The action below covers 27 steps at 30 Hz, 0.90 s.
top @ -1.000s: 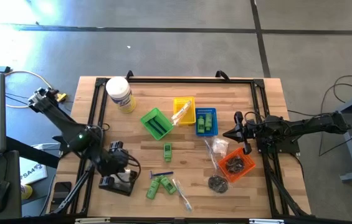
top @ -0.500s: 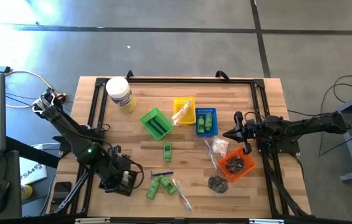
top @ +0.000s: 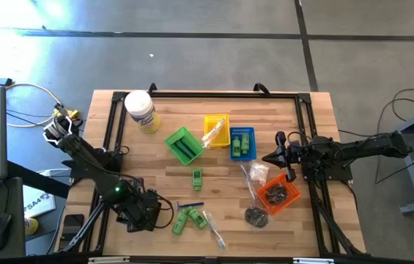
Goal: Pick & Place Travel size toiletries
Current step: Put the cotton pack into the black basket, then put the black hairbrush into the orange basket
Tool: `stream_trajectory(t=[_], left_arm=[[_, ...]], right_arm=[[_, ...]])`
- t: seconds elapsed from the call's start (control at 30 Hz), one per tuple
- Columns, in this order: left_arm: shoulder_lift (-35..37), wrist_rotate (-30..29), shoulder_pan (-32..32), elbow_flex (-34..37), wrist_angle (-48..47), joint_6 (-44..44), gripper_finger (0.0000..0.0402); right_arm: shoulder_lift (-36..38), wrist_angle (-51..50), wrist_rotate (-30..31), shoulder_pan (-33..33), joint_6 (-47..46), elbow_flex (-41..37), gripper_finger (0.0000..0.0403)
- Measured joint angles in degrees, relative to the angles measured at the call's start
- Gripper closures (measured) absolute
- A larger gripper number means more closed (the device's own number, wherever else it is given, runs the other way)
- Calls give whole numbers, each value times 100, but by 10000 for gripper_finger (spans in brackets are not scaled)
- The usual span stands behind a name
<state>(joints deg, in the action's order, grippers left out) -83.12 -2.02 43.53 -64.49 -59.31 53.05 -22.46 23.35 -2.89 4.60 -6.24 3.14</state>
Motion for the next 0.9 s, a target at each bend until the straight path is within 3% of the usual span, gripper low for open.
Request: stream_trajectory(t=[0.17, 0.4, 0.57, 0.7, 0.8, 0.9], left_arm=[[1, 0, 0, 1, 205, -2, 375], [7, 26, -4, 0, 213, -21, 278], [80, -13, -1, -288, 73, -905, 239], [304, -1185, -78, -636, 654, -2549, 243], [511, -1305, -520, -713, 1052, -3739, 267], [867, -1200, -1150, -583, 1555, -4770, 319]], right_arm=[[0, 0, -1, 1, 0, 0, 399], [0, 0, -1, 0, 0, 0, 399], [1, 0, 0, 2, 3, 0, 399], [0, 11, 1, 2, 39, 0, 399], [2, 86, 1, 0, 44, 0, 399], [1, 133, 230, 2, 10, 0, 399]])
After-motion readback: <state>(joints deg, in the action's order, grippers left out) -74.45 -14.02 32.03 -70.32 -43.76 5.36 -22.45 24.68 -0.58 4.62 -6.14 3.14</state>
